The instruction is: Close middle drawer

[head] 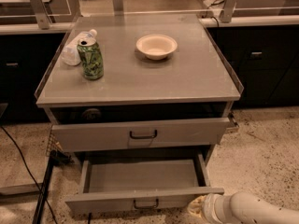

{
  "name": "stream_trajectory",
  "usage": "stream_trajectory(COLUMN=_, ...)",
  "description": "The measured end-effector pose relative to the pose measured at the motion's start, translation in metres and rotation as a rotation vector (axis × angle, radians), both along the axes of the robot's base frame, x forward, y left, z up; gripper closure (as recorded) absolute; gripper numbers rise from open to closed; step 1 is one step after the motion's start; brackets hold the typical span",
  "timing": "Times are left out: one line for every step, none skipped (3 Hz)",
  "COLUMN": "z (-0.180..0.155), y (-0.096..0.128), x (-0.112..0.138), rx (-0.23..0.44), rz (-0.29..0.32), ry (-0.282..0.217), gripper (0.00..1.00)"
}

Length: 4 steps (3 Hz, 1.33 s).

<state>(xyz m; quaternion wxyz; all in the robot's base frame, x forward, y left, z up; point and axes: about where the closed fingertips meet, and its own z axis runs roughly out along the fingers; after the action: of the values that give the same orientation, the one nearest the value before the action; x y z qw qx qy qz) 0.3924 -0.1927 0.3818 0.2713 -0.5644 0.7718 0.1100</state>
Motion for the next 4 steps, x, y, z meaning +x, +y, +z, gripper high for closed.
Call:
stream_trajectory(z=0.0, y=0.008, x=0.018, rx=0.019, rz=0.007, ry=-0.078, gripper=1.0)
stream_trajectory(z=0.002, y=0.015, x=0.036, rx=0.035, rz=0.015, ry=-0.15, gripper=1.0)
stream_trajectory(z=0.001, y=0.025, x=0.068, rx=0.054, rz=0.013, ry=-0.21, gripper=1.0)
stream_trajectory(z=-0.005, y=0.033, x=0.107, rx=0.066, rz=0.002, ry=-0.248, gripper=1.0)
